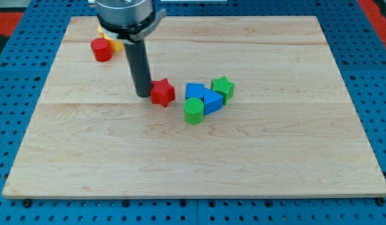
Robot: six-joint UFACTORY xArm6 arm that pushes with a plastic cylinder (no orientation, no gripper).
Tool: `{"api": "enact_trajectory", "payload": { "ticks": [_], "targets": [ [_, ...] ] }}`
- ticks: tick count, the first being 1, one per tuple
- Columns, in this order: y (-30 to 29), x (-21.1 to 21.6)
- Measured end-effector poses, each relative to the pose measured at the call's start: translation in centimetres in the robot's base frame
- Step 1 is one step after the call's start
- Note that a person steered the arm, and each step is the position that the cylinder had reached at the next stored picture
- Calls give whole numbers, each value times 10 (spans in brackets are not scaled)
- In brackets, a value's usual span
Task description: Move red circle above red star
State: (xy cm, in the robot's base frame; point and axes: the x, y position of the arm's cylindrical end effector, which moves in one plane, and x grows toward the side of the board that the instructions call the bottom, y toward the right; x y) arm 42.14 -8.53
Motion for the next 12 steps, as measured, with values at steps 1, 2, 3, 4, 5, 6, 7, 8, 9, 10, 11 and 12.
{"api": "enact_trajectory", "payload": {
  "ticks": [1, 2, 3, 4, 5, 6, 7, 8, 9, 10, 11, 12],
  "targets": [
    [9, 0],
    [-27, 0],
    [-65, -5],
    [-150, -70],
    [-220, -138],
    [-189, -151],
    [-141, -148],
    [-119, -129],
    [-129, -102],
    [-136, -102],
    [-109, -100],
    [-80, -89]
  ]
}}
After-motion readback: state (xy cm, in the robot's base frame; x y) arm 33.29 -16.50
